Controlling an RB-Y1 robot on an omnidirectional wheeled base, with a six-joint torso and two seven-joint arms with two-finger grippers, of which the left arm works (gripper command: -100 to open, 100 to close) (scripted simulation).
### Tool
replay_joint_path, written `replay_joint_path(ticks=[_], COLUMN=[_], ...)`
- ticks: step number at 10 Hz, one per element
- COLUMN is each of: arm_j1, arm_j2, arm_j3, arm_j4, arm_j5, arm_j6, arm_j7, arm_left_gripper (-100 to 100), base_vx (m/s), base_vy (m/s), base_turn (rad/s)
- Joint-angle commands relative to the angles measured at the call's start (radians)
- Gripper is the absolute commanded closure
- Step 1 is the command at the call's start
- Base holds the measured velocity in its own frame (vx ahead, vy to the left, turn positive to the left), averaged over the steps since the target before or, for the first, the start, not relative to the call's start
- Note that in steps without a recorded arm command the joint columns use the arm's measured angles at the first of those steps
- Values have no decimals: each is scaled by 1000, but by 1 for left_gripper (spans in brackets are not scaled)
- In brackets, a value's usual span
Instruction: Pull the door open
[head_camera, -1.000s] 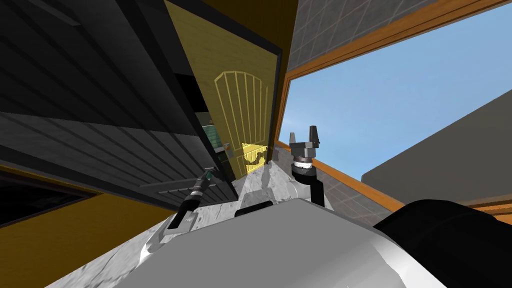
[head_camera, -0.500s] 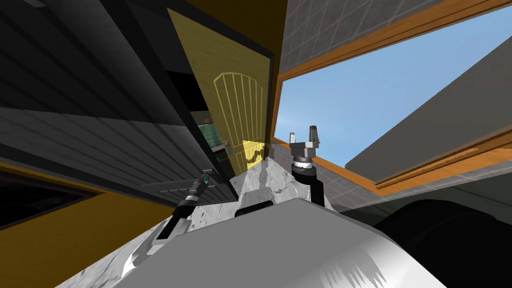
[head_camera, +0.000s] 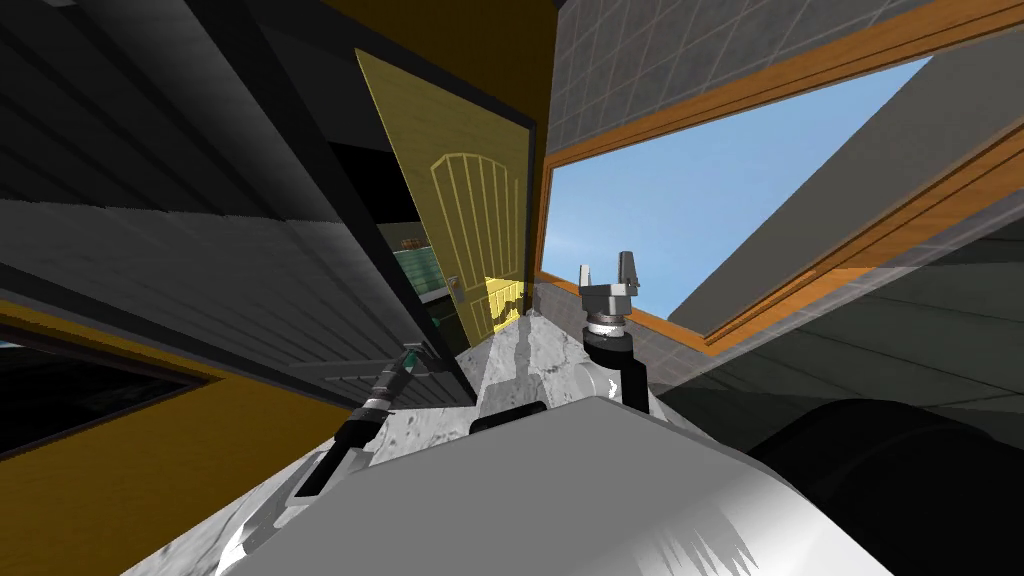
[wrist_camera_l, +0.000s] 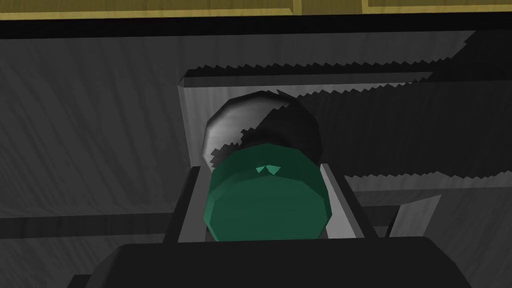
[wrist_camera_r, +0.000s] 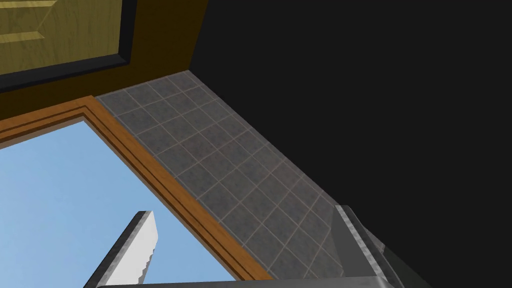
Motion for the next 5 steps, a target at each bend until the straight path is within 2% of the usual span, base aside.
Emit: replay_joint_path(ticks=[1,3,5], arm_j1=[8,16,24], arm_j2=[13,32,49], arm_j3=[-11,-19,-27], arm_j4=[1,5,9], arm_j5=[-2,-4,-5], arm_j6=[-22,-48,-72], arm_j7=[12,26,40], arm_left_gripper=[100,100,100], base_vx=[-207,-207,-206], base_vy=[125,125,88], base_turn=[-140,-159,-134])
